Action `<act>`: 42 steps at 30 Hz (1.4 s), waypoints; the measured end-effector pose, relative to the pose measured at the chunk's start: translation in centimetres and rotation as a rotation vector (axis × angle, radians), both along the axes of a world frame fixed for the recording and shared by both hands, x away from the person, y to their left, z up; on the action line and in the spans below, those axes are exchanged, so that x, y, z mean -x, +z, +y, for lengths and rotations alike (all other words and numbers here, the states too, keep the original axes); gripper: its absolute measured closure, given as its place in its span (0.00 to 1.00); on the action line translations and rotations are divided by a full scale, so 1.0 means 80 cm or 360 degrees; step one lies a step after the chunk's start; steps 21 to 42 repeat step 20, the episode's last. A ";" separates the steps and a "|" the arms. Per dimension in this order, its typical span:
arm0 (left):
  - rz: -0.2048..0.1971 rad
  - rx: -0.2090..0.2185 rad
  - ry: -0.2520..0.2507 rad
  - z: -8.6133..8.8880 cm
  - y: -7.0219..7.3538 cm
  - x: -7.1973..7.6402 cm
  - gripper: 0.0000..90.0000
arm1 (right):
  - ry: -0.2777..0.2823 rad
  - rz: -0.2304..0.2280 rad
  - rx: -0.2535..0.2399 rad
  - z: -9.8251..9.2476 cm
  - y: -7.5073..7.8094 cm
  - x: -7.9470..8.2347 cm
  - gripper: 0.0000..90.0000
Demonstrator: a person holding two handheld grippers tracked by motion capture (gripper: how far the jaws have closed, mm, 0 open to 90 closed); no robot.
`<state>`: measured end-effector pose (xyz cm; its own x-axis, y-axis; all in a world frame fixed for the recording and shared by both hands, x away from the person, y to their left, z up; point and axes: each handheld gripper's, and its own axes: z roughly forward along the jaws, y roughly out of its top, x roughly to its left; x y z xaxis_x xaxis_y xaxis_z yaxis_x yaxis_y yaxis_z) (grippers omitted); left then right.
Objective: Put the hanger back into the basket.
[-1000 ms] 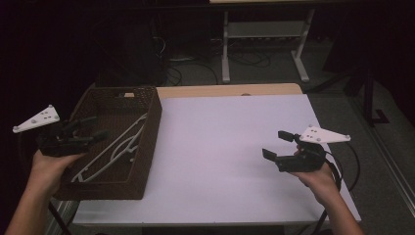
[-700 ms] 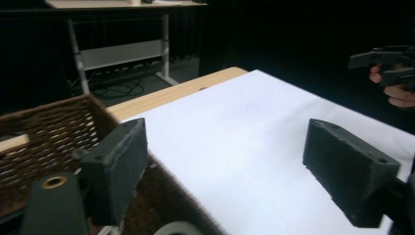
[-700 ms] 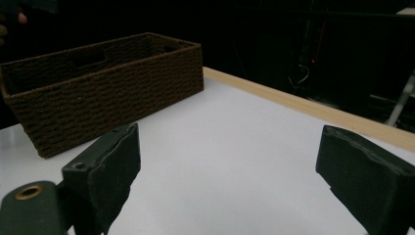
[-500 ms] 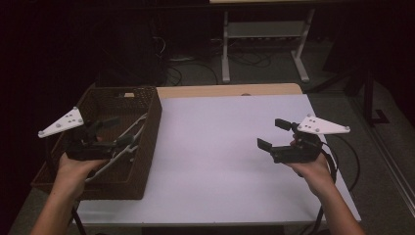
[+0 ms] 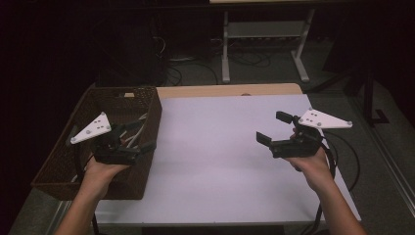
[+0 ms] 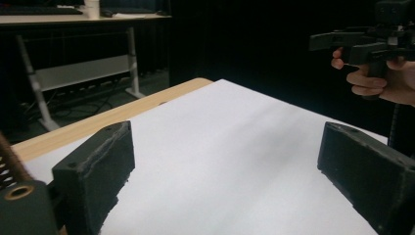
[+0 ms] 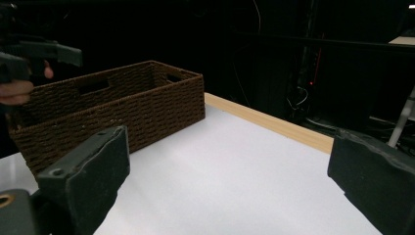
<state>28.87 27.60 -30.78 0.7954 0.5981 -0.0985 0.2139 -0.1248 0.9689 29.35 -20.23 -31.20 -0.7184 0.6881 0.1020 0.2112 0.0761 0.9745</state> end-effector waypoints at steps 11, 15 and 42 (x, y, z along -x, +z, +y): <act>-0.0010 0.0016 -0.0004 -0.005 -0.019 -0.005 0.03 | 0.0008 -0.0016 -0.0004 0.000 0.001 0.001 0.01; -0.0006 0.0032 -0.0001 -0.002 -0.021 -0.007 0.03 | 0.0021 -0.0024 0.0005 0.000 0.000 0.002 0.01; 0.0002 0.0036 -0.0003 0.001 -0.022 -0.008 0.03 | 0.0026 -0.0016 0.0007 0.001 -0.002 0.001 0.01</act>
